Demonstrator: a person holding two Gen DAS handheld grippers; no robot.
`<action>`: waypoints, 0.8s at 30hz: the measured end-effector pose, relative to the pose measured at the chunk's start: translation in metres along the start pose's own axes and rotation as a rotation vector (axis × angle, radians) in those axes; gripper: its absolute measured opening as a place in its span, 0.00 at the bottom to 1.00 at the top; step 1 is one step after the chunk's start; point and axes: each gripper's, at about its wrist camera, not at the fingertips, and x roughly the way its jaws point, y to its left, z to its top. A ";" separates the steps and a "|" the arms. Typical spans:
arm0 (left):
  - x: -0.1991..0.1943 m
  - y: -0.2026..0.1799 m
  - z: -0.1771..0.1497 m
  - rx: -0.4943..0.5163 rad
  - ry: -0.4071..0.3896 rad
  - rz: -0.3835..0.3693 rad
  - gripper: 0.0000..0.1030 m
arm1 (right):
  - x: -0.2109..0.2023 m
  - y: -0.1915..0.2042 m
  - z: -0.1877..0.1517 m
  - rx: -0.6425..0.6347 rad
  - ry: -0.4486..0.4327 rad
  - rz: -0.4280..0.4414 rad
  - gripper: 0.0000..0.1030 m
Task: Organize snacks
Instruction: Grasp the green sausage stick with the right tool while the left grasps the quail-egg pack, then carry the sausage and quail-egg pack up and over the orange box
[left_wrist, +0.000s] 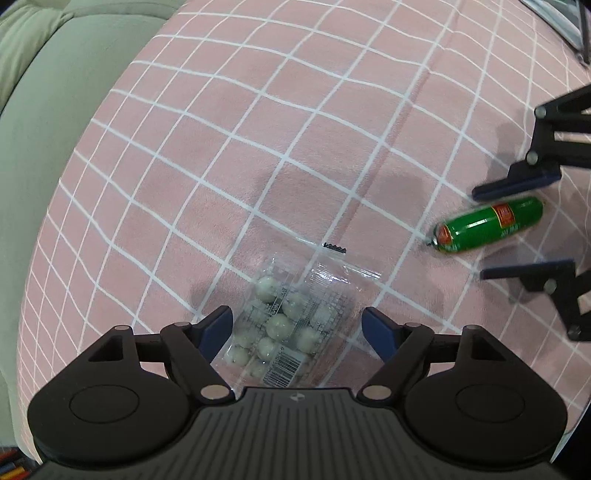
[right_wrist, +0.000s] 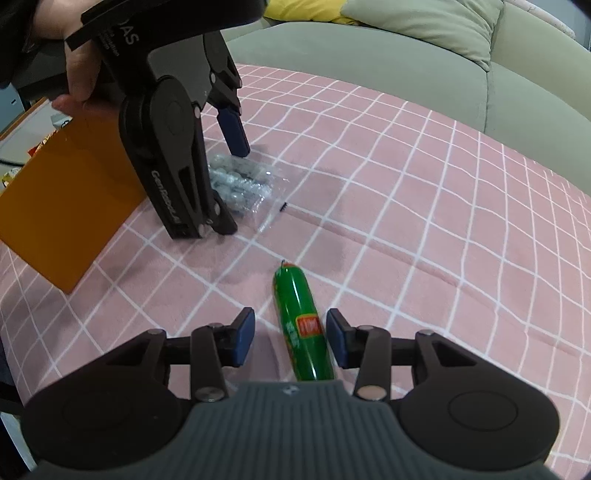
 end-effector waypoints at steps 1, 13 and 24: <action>-0.001 0.000 0.000 -0.011 0.000 0.003 0.89 | 0.003 0.000 0.001 0.007 0.007 -0.001 0.37; -0.011 -0.017 -0.003 -0.141 -0.004 0.031 0.66 | 0.005 0.004 0.002 0.069 0.035 -0.067 0.19; -0.035 -0.044 -0.023 -0.313 -0.036 0.029 0.62 | -0.007 0.011 -0.015 0.105 0.074 -0.088 0.19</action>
